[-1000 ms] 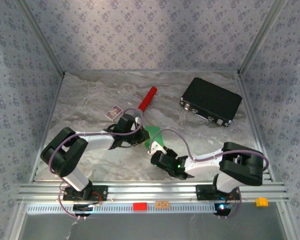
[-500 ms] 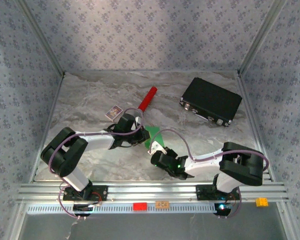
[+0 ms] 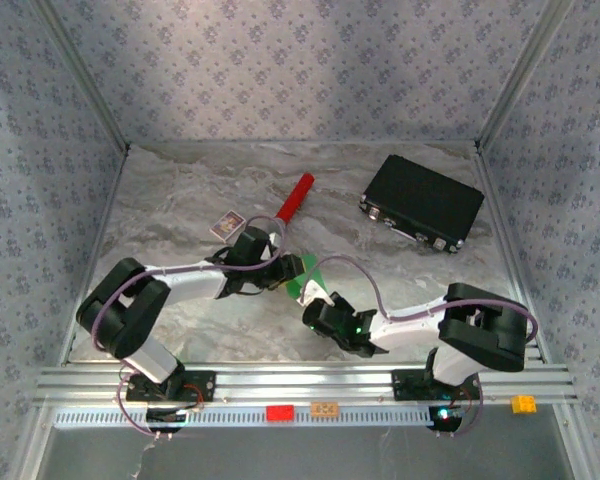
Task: Fold a paper plane with a square sheet of paper (pick it up from the middle)
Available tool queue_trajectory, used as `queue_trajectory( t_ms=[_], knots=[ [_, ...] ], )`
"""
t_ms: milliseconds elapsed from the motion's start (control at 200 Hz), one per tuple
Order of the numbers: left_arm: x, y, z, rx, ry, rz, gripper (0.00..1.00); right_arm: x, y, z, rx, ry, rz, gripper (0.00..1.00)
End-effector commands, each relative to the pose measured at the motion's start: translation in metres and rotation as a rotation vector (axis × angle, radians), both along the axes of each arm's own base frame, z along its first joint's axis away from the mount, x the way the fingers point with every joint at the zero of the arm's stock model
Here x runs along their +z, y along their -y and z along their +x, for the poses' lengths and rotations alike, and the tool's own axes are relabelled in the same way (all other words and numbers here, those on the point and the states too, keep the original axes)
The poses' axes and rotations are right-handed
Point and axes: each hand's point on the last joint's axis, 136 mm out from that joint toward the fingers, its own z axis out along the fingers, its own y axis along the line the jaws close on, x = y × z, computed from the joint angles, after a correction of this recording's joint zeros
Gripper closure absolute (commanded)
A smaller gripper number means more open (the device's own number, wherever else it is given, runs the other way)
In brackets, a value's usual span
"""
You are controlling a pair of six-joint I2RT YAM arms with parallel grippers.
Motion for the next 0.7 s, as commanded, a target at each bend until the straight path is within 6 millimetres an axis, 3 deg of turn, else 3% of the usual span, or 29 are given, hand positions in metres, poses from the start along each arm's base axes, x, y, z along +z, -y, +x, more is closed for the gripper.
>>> queue_trajectory(
  t_ms=[0,400,695],
  knots=[
    [0.022,-0.003,0.005,0.009,0.059,0.029,0.36,-0.005,-0.005,-0.004,-0.006,-0.084,0.09,0.91],
    [0.033,-0.011,0.006,0.025,0.089,0.054,0.31,-0.007,-0.007,-0.003,-0.023,-0.271,0.321,0.96],
    [0.032,-0.01,0.007,0.023,0.086,0.056,0.31,-0.006,-0.01,-0.005,-0.054,-0.518,0.543,0.97]
  ],
)
